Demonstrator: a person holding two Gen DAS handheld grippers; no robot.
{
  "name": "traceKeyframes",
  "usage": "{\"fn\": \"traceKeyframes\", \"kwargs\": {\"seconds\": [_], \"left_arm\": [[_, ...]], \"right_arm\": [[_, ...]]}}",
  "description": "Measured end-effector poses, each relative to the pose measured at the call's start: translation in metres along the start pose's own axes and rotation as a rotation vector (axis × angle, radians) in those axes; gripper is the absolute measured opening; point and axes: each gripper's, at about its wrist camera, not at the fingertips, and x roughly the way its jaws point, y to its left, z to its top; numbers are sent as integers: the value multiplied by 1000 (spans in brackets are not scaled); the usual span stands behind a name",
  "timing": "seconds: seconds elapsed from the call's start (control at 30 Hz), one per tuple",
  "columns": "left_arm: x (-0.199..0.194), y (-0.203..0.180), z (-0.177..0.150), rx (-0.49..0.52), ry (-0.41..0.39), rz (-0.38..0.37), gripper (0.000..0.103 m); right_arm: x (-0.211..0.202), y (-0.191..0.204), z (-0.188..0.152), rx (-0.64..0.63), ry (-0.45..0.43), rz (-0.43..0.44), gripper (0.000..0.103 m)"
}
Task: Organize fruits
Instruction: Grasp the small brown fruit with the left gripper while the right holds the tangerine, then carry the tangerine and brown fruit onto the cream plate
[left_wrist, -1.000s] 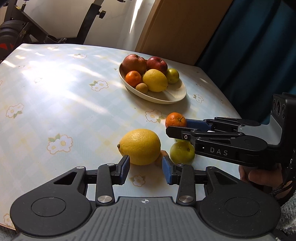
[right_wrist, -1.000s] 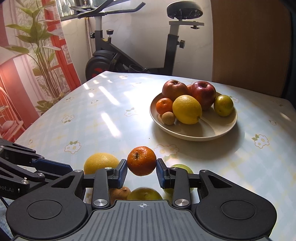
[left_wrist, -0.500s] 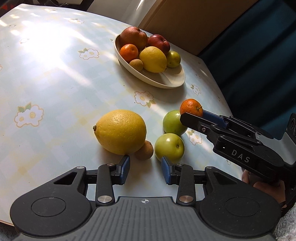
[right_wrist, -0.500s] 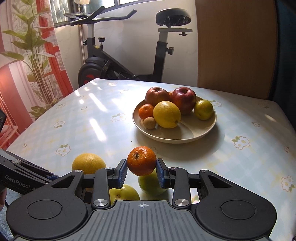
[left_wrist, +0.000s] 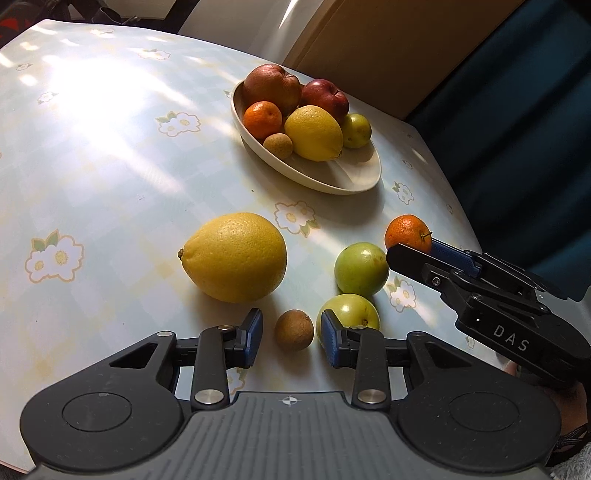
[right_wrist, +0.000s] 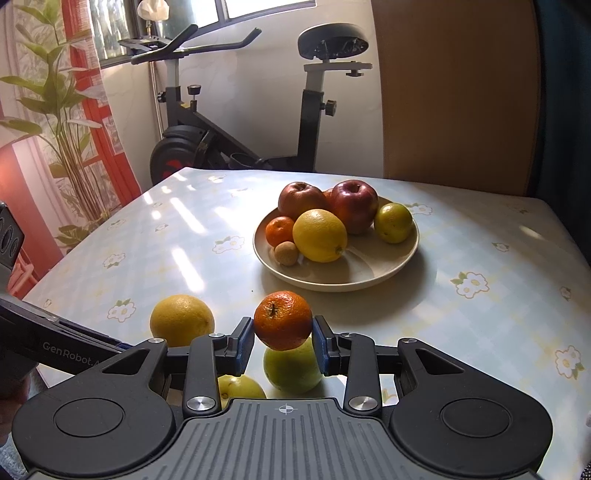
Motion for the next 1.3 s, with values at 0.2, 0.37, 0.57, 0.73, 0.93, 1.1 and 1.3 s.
{"fn": "traceKeyframes", "kwargs": {"seconds": [0.2, 0.37, 0.57, 0.73, 0.93, 1.1, 1.3], "left_arm": [[8, 2, 0, 4, 15, -1, 33], [13, 3, -1, 3, 19, -36, 26], [6, -2, -6, 40, -7, -22, 25], [-12, -6, -10, 75, -62, -21, 25], [-32, -20, -5, 153, -145, 8, 25], [-49, -34, 11, 235, -203, 13, 25], [-68, -41, 47, 272, -267, 24, 25]], "right_arm": [[0, 0, 0, 6, 0, -5, 31], [1, -1, -1, 10, 6, -4, 31], [3, -2, -4, 26, 11, -4, 31], [2, -4, -6, 40, 10, -1, 31], [0, -3, -5, 38, 6, 3, 31], [-8, -6, 8, 23, -25, -9, 31], [-12, -20, 30, 8, -62, -33, 31]]}}
